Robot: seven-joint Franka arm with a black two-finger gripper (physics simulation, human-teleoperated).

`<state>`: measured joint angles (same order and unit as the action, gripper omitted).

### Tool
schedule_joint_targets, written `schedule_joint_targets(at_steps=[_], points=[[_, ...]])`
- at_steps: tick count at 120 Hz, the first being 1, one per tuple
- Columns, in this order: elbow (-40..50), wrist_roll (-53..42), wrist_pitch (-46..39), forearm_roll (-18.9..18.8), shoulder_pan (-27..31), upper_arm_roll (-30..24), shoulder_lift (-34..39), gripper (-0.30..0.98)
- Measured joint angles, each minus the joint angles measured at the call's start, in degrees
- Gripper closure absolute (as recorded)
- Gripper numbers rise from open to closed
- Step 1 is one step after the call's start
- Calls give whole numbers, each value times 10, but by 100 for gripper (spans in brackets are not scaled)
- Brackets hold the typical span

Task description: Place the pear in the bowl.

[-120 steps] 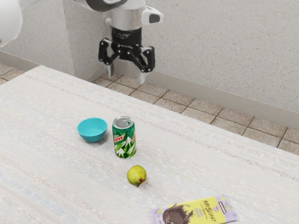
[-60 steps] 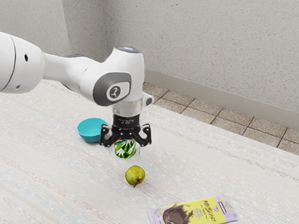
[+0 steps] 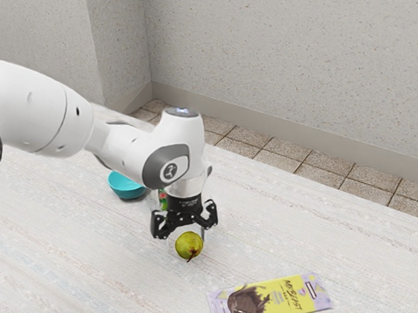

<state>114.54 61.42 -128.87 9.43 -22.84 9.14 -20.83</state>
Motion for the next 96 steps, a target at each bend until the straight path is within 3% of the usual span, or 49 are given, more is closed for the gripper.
schedule_joint_targets(at_steps=[37, 96], points=[[0, 30, -22, 14, -1, 0, -20, 1], [0, 55, -38, 16, -5, 0, -31, 26]])
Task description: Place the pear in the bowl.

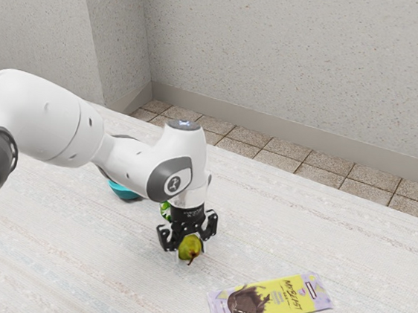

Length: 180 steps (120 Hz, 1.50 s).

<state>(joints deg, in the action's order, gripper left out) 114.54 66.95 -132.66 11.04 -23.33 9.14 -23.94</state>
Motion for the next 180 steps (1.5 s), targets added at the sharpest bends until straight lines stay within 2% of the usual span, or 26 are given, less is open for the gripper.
schedule_joint_targets(at_steps=[13, 45, 57, 76, 92, 125, 180], points=[[0, 4, -1, -2, -3, 0, 1, 26], [-2, 12, 4, -9, -10, 0, 26, 40], [1, 15, 15, -16, -12, 1, 50, 45], [69, 20, 27, -26, -1, 4, 120, 50], [91, 23, 33, -39, 20, 10, 146, 53], [88, 18, 41, -62, 70, 13, 154, 52], [10, -16, 78, -76, 151, 24, 133, 52]])
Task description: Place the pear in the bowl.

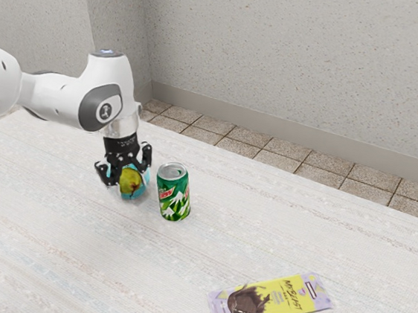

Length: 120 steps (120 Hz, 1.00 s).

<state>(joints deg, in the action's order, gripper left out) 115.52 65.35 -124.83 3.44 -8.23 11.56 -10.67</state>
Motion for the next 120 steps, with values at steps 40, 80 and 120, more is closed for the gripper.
schedule_joint_targets(at_steps=[40, 80, 120], points=[[-163, -29, 59, -12, 36, -1, -119, 52], [-242, -58, 85, -10, 78, -10, -195, 51], [-269, -82, 86, -5, 81, -13, -220, 28]])
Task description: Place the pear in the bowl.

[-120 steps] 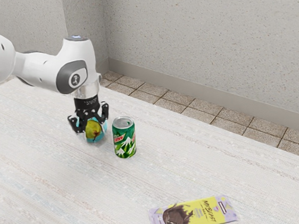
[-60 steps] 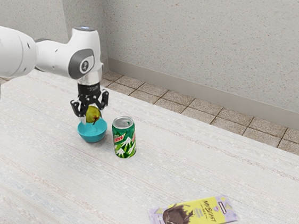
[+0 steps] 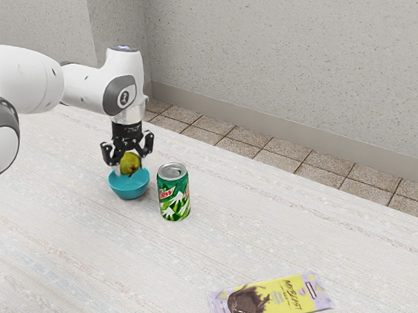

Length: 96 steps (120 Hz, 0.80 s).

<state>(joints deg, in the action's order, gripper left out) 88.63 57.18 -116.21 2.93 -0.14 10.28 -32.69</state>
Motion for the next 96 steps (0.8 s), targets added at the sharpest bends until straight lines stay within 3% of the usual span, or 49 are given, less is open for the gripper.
schedule_joint_targets(at_steps=[37, 55, 69, 96], points=[[0, -18, -3, 4, -5, 0, 14, 7], [9, -29, 63, -3, -24, 1, 152, 3], [42, -109, 122, -10, -27, -17, 267, 2], [51, -265, 183, -3, -41, -29, 302, 1]])
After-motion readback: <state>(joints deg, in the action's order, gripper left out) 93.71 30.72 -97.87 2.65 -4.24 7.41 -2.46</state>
